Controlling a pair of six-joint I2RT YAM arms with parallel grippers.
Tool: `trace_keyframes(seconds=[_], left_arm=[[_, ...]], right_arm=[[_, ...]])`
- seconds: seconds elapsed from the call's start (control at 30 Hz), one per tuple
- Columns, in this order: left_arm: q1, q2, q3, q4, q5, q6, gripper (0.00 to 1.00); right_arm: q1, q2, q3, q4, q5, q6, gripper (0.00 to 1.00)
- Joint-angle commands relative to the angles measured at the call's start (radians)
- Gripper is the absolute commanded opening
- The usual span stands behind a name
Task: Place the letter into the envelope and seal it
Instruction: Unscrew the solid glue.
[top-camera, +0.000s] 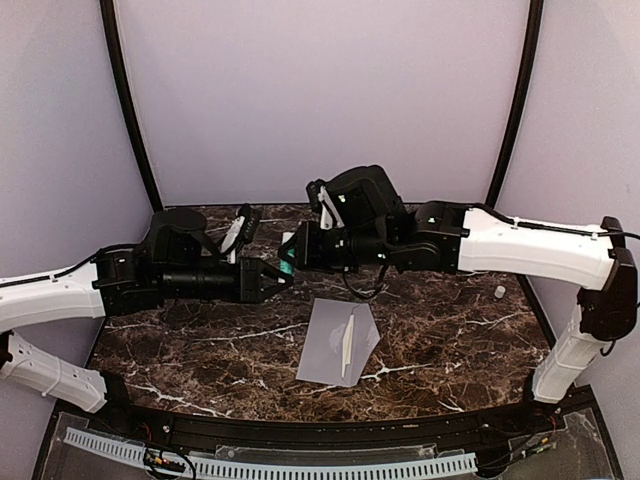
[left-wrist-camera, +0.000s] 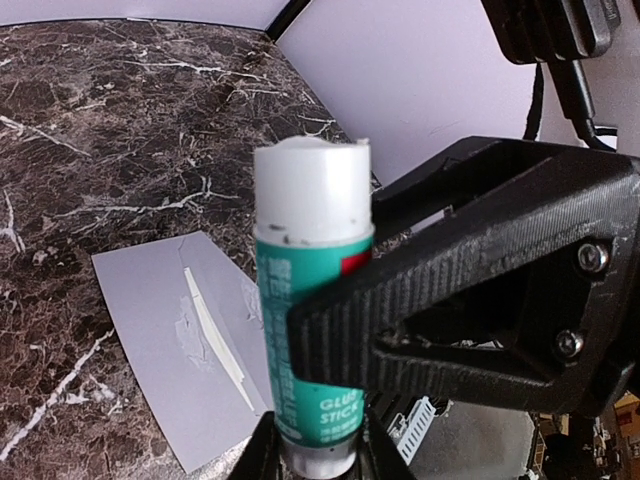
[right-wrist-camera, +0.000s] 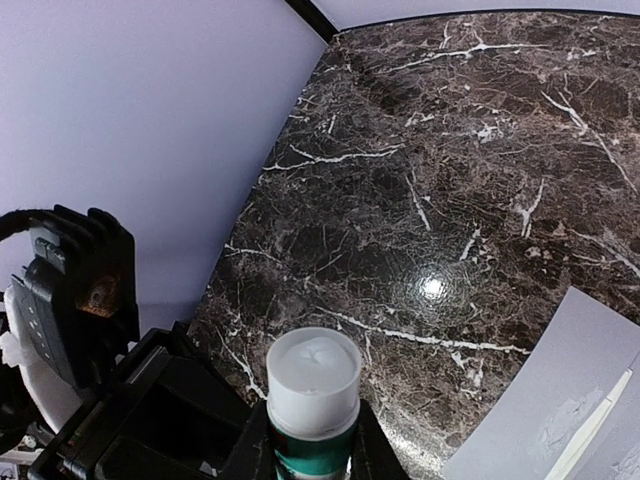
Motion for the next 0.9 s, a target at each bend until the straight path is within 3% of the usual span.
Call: trace_keyframes(seconds=[0.0, 0.1, 0.33, 0.57, 0.7, 0.87], left_arm=[[-0.009, 0.001, 0.029, 0.032, 0.021, 0.03, 0.0], [-0.009, -0.014, -0.001, 0.104, 0.051, -0.007, 0.0], [-0.003, -0.045, -0.046, 0.215, 0.111, -0.077, 0.0], [0.011, -0.073, -0.057, 0.267, 0.156, -0.109, 0.0], [0.017, -0.082, -0.078, 0.357, 0.26, -0.115, 0.0], [0.017, -0.08, -0.102, 0.532, 0.468, -0.138, 0.0]], right_arm=[[0.021, 0.024, 0.037, -0.042, 0.023, 0.045, 0.0], [0.02, -0.014, 0.0, 0.013, 0.0, 0.025, 0.02], [0.007, -0.186, -0.171, 0.237, -0.081, -0.027, 0.4], [-0.029, -0.325, -0.332, 0.427, -0.249, -0.039, 0.72], [-0.049, -0.392, -0.439, 0.591, -0.34, -0.044, 0.8], [-0.05, -0.41, -0.508, 0.771, -0.445, -0.055, 0.82]])
